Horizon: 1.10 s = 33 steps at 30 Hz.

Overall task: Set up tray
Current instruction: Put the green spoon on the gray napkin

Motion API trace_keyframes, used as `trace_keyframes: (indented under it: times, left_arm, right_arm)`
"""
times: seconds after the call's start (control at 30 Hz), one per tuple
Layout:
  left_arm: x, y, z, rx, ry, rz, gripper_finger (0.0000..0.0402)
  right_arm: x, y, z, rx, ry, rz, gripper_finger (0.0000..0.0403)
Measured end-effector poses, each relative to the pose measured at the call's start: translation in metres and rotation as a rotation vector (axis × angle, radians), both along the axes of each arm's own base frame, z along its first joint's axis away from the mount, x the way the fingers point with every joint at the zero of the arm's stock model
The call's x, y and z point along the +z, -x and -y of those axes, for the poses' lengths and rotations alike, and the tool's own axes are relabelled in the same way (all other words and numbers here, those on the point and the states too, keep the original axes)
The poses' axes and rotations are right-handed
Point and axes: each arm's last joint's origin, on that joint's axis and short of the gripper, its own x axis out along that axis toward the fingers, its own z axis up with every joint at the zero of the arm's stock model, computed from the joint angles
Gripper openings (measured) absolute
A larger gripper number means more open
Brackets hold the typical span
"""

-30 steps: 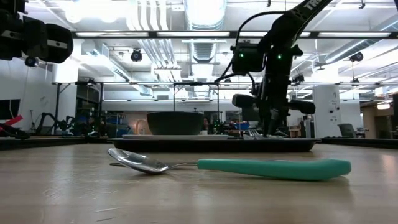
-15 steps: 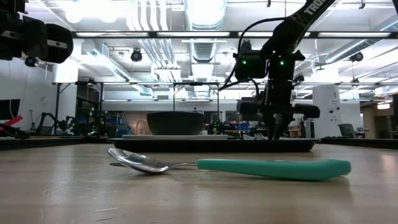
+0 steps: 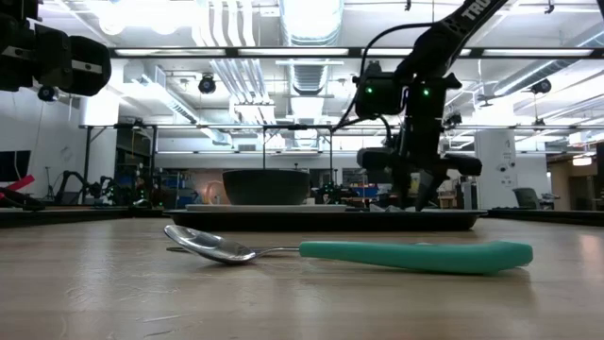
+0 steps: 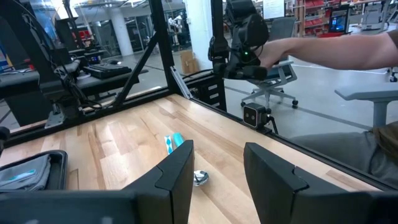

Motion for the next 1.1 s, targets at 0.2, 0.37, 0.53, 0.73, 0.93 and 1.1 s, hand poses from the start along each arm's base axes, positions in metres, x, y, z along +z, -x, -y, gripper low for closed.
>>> trace_keyframes:
  times: [0.2, 0.37, 0.53, 0.73, 0.93, 1.1]
  left_arm:
    - [0.000, 0.000, 0.000, 0.000, 0.000, 0.000, 0.0122]
    - [0.000, 0.000, 0.000, 0.000, 0.000, 0.000, 0.0122]
    - [0.000, 0.000, 0.000, 0.000, 0.000, 0.000, 0.0122]
    - [0.000, 0.000, 0.000, 0.000, 0.000, 0.000, 0.0122]
    - [0.000, 0.000, 0.000, 0.000, 0.000, 0.000, 0.0122]
    - [0.000, 0.000, 0.000, 0.000, 0.000, 0.000, 0.0122]
  right_arm:
    - [0.013, -0.010, 0.003, 0.066, 0.023, 0.023, 0.0118]
    - [0.030, -0.022, 0.004, 0.199, 0.032, 0.053, 0.0115]
    - [0.046, -0.038, -0.010, 0.421, 0.029, 0.090, 0.0108]
    - [0.062, -0.055, -0.041, 0.739, -0.053, 0.176, 0.0101]
    - [0.077, -0.068, -0.074, 0.903, -0.043, 0.224, 0.0101]
    - [0.086, -0.073, -0.115, 1.018, -0.041, 0.252, 0.0101]
